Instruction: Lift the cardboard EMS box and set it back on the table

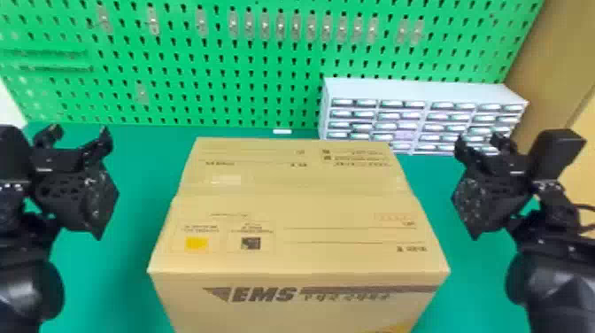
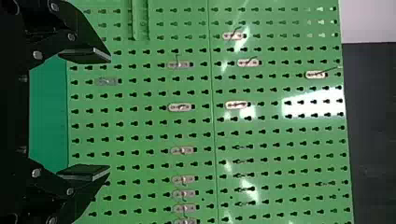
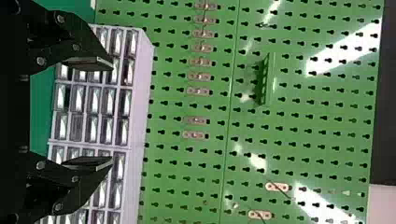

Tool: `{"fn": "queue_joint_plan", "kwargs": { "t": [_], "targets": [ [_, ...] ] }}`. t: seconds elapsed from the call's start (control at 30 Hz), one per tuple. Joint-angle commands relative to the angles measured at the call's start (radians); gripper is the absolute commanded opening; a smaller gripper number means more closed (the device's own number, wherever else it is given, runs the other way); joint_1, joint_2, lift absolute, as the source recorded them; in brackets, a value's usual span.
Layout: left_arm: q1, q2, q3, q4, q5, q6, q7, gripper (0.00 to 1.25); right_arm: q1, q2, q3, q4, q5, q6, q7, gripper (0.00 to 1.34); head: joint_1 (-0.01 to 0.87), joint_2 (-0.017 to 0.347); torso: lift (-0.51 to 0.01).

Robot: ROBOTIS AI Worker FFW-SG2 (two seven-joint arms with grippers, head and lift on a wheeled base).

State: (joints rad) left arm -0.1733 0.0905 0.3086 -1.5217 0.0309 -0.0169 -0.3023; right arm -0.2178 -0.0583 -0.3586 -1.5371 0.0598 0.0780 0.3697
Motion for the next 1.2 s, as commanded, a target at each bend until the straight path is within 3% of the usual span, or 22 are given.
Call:
{"fn": "queue_joint_plan", "kwargs": {
  "t": [0.0,0.67,1.17],
  "targets": [
    [0.000,0.000,0.000,0.000,0.001,0.000,0.000,0.83,0.000,0.000,0.000,0.000,-0.001,-0.001,0.000,0.80,0.678,-0.014,-0.044],
    [-0.003,0.000,-0.005,0.000,0.009,-0.002,-0.001,0.83,0.003,0.002,0.000,0.000,-0.012,-0.003,0.000,0.80,0.678,-0.014,-0.081],
    [-0.003,0.000,-0.005,0.000,0.009,-0.003,-0.001,0.83,0.000,0.003,-0.002,0.000,-0.009,-0.012,0.000,0.80,0.678,-0.014,-0.080]
  ]
}}
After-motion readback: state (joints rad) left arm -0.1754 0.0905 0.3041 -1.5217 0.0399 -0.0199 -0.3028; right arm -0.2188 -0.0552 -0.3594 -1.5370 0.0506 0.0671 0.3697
